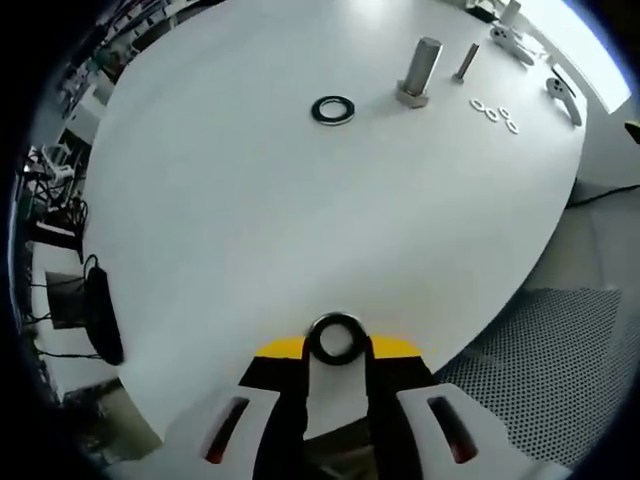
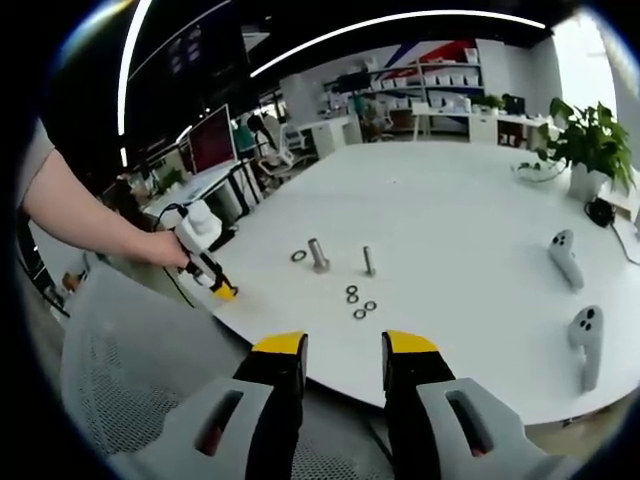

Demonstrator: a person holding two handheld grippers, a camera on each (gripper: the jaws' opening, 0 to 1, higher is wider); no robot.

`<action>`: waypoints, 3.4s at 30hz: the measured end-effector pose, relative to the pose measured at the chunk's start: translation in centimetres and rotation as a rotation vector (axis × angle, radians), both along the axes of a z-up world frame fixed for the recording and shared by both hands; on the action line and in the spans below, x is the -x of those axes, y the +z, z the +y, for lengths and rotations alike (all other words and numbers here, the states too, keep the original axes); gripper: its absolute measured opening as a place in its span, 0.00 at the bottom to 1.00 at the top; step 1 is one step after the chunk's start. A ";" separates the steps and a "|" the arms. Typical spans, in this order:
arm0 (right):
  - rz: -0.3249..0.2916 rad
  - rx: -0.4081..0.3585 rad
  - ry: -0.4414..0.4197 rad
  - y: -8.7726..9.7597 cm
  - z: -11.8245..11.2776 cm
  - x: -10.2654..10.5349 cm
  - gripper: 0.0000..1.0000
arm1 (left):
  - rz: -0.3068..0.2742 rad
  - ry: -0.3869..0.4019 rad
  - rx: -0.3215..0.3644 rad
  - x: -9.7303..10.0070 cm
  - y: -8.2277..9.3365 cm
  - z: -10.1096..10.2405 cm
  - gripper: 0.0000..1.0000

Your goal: Place the washer onto the threaded stud by aligning its center hole with the stud, sliding it down to the base, and recovering from edge contact or off-axis alignment until the washer reaches the visible bottom stop.

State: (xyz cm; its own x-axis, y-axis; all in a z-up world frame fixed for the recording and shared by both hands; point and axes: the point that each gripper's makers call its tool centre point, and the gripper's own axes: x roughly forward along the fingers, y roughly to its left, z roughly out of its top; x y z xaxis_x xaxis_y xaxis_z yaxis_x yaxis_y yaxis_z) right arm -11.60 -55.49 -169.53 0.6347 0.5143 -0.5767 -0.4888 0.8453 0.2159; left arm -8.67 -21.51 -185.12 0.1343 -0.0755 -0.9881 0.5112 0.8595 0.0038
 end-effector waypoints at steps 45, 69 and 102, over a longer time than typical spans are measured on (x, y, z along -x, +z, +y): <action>-0.011 0.002 -0.010 0.1 -0.2 -0.2 0.32 | -0.196 -0.234 0.164 -13.0 7.4 -14.0 0.19; -0.017 0.001 -0.014 0.1 -0.2 -0.3 0.31 | -0.156 -0.301 0.153 -13.6 7.0 -16.0 0.19; -0.015 0.015 -0.036 0.0 -0.7 -0.4 0.31 | -0.073 -0.423 0.030 -13.4 2.0 -16.0 0.19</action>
State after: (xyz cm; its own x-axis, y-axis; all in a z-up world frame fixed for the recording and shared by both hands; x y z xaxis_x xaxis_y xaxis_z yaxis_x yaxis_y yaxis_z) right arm -11.18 -56.19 -169.50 0.6611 0.4824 -0.5746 -0.4613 0.8654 0.1957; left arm 4.69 -37.54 -183.12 0.1545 -0.1674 -0.9737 0.8181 0.5742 0.0311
